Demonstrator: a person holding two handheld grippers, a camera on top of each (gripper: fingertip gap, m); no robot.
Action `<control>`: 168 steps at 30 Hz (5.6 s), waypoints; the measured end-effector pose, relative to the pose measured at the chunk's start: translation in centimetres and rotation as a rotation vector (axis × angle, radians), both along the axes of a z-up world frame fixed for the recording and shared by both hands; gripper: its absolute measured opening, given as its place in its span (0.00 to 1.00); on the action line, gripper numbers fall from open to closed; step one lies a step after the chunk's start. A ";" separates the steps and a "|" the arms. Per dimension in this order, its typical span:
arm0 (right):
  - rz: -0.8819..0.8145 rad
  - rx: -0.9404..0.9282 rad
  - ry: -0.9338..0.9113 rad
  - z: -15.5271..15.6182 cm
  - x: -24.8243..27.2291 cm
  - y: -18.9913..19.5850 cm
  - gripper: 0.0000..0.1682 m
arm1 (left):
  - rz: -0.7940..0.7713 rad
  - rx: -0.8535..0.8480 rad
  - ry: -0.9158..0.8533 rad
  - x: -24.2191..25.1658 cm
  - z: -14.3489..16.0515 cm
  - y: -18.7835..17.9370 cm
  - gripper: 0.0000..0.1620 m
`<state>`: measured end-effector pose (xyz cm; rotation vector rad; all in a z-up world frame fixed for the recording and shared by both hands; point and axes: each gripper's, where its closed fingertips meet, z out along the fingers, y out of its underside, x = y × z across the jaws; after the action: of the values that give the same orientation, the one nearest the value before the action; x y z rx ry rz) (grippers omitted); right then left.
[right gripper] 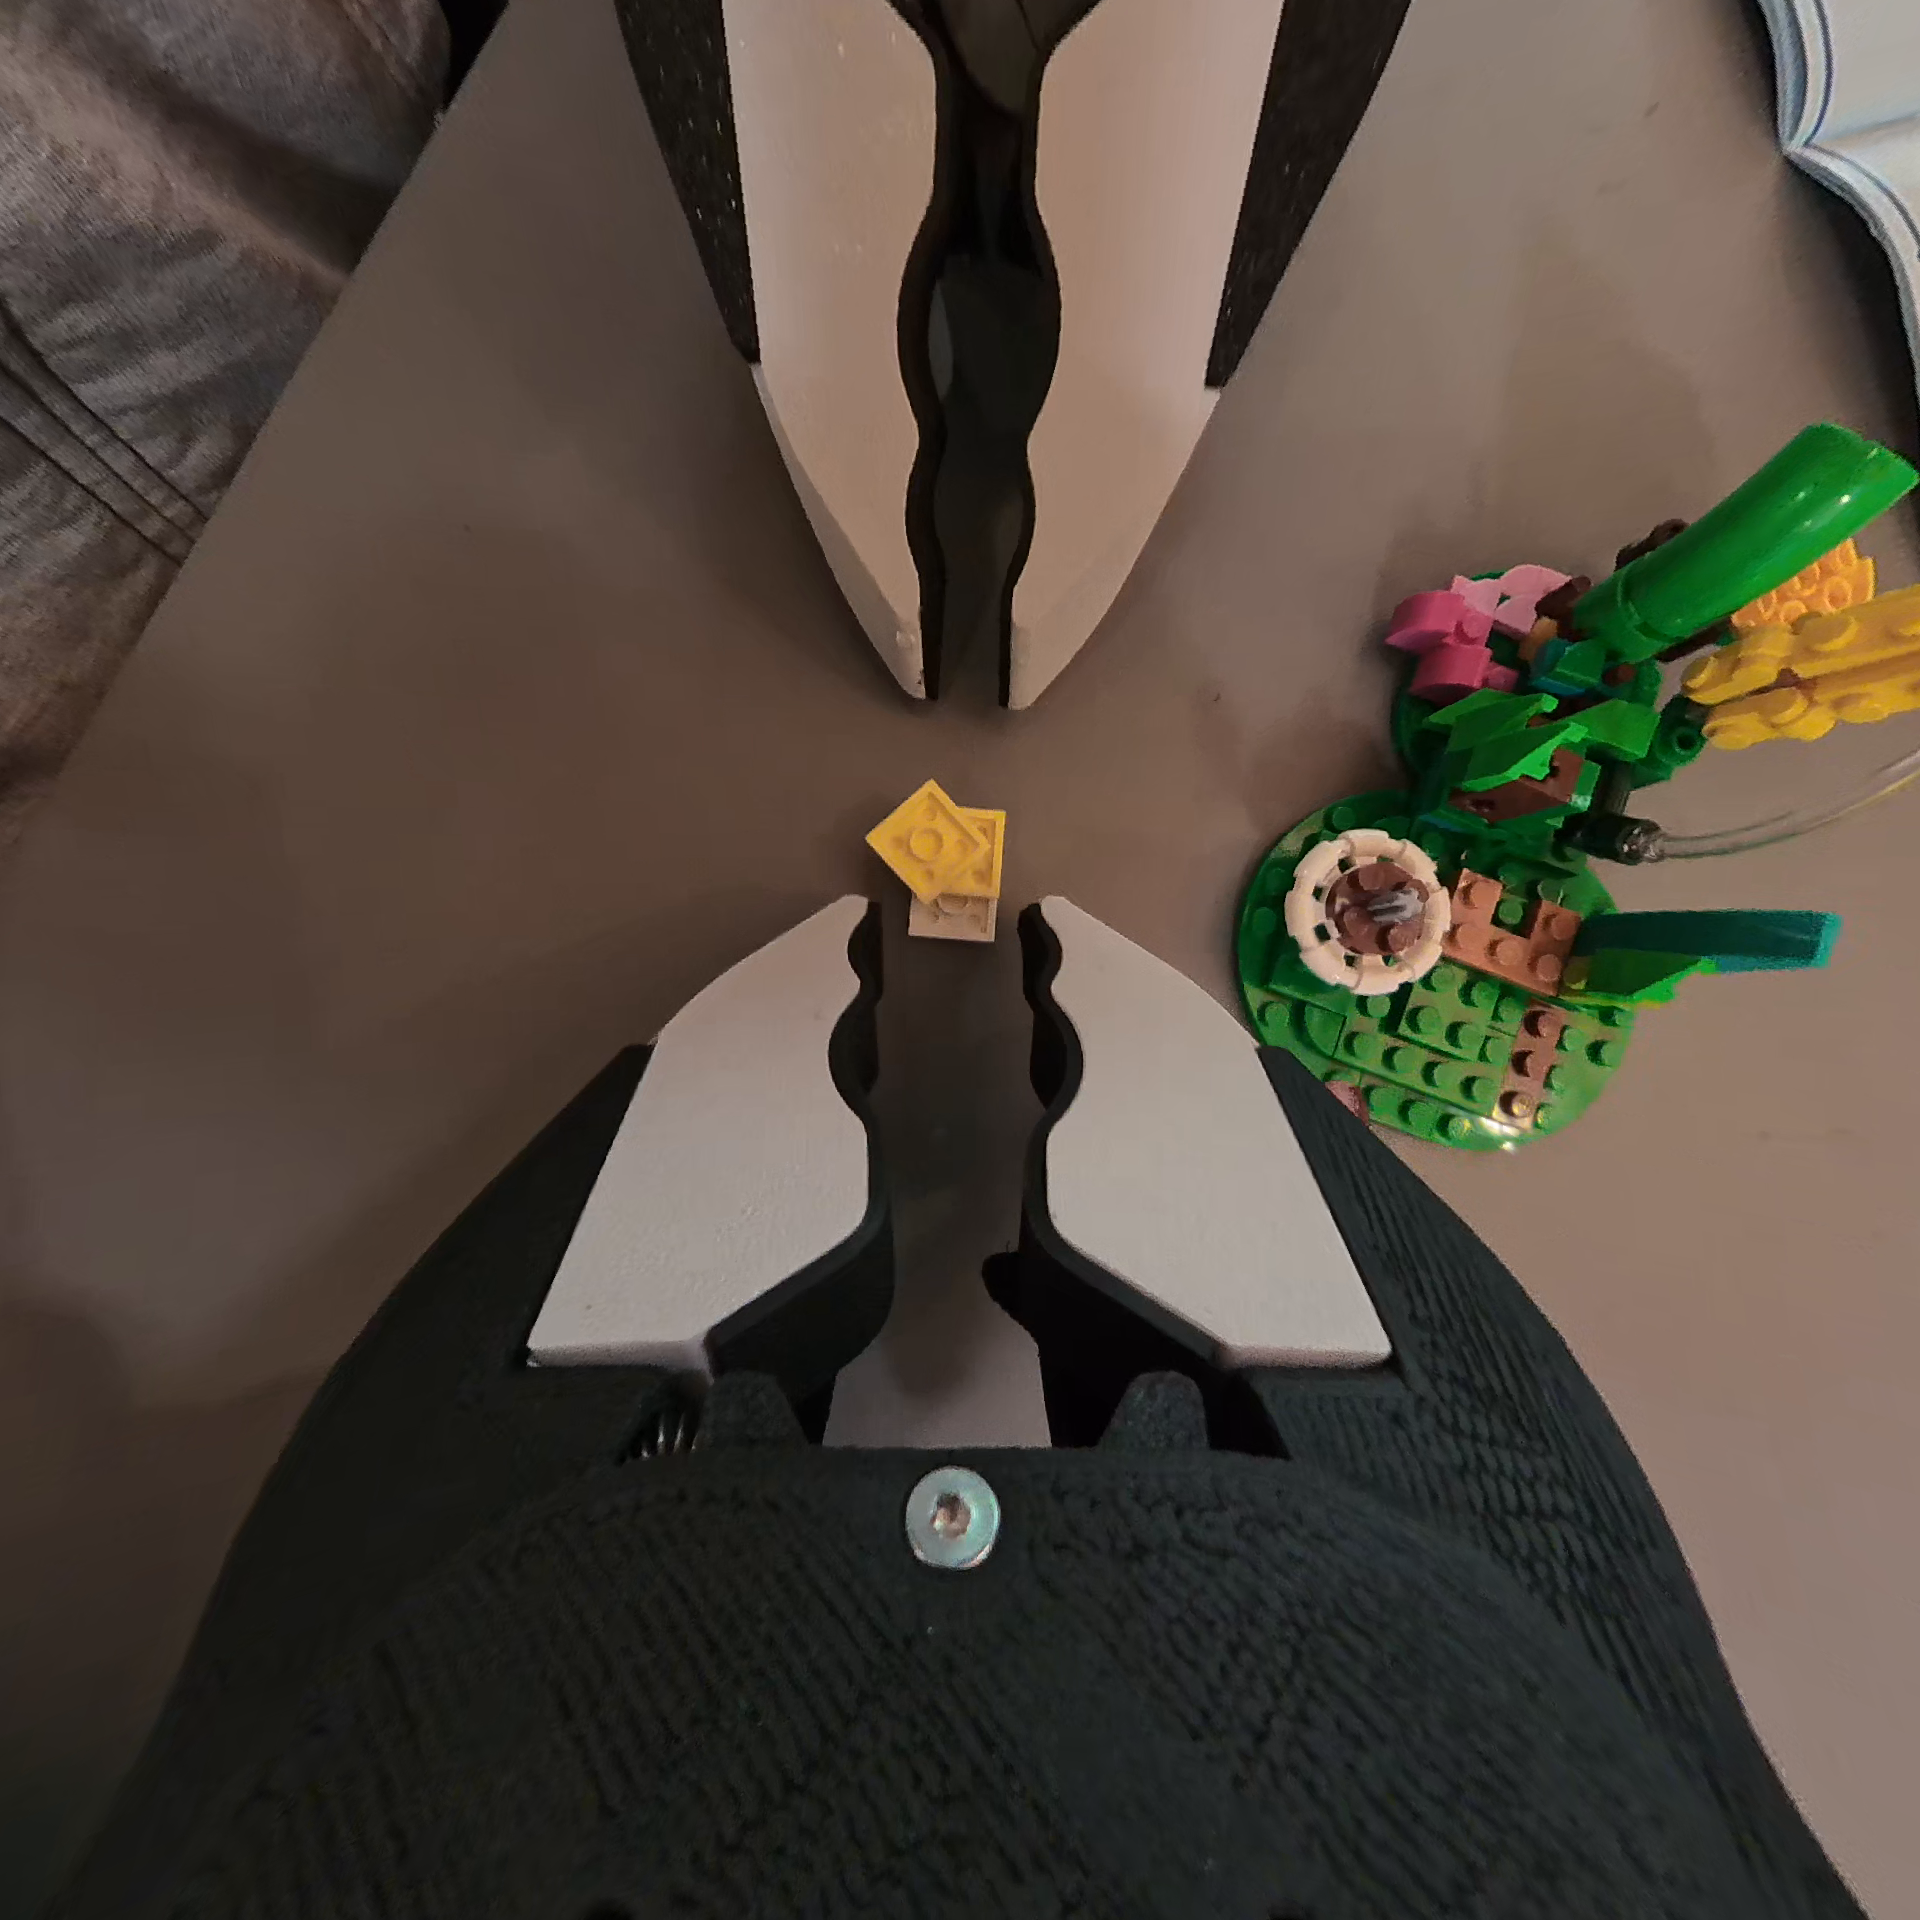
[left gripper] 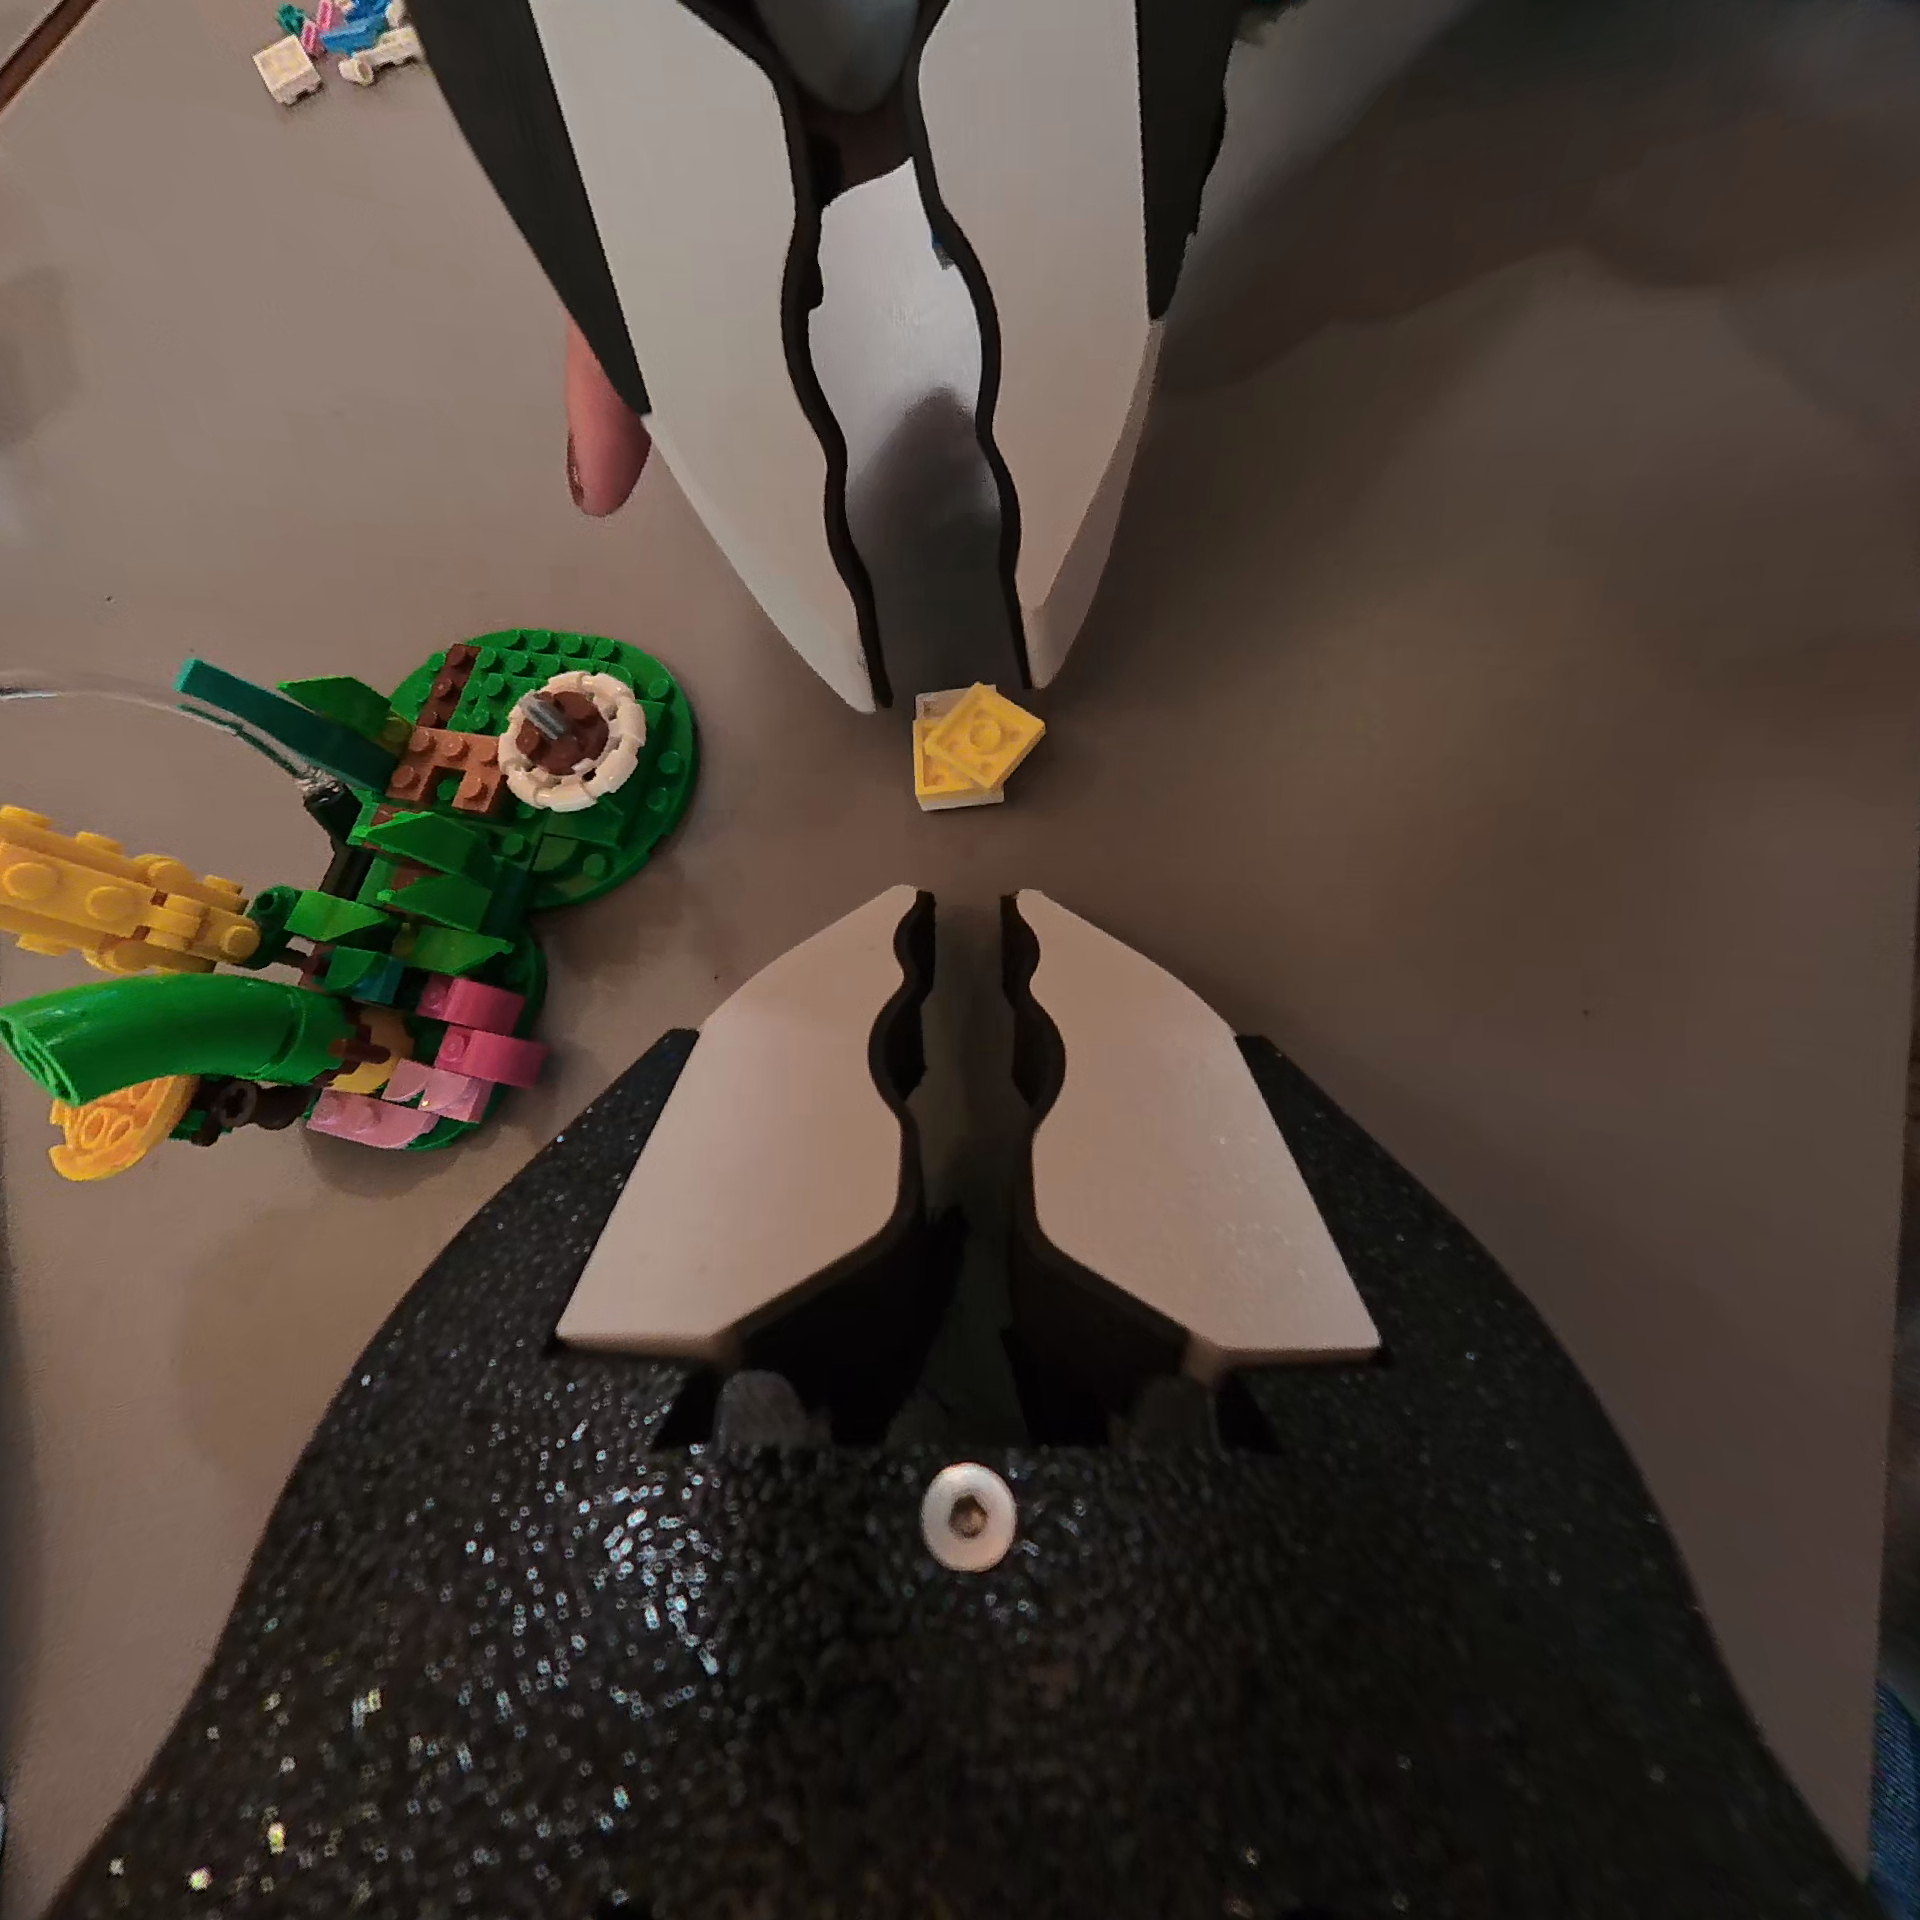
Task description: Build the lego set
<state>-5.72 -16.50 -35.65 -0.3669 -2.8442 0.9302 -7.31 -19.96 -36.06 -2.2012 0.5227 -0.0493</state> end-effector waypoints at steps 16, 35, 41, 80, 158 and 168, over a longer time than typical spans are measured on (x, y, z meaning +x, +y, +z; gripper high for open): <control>-0.080 -0.032 -0.024 -0.7 -0.1 0.0 0.11 | 0.006 0.014 0.004 -0.1 0.1 0.1 0.12; -0.119 -0.043 -0.018 -0.8 0.3 -0.1 0.09 | -0.194 -0.005 -0.010 1.8 0.0 2.3 0.25; -0.118 -0.009 -0.022 -0.9 0.2 -0.1 0.09 | -0.329 0.082 0.043 2.6 1.6 2.1 0.21; -0.247 -0.155 0.080 2.8 -0.8 -0.7 0.12 | -0.129 0.352 0.371 0.0 4.0 2.9 0.03; -0.203 -0.347 0.175 2.3 0.3 -1.7 0.09 | -0.127 0.188 -0.049 2.0 2.8 2.2 0.10; -0.247 -0.303 0.082 1.1 -0.1 -0.4 0.19 | -0.072 0.132 -0.017 0.7 1.8 2.1 0.10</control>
<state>-5.79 -16.87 -34.57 -0.6768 -2.5102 1.2878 -6.66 -17.86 -34.23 -2.0515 0.5793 -0.0698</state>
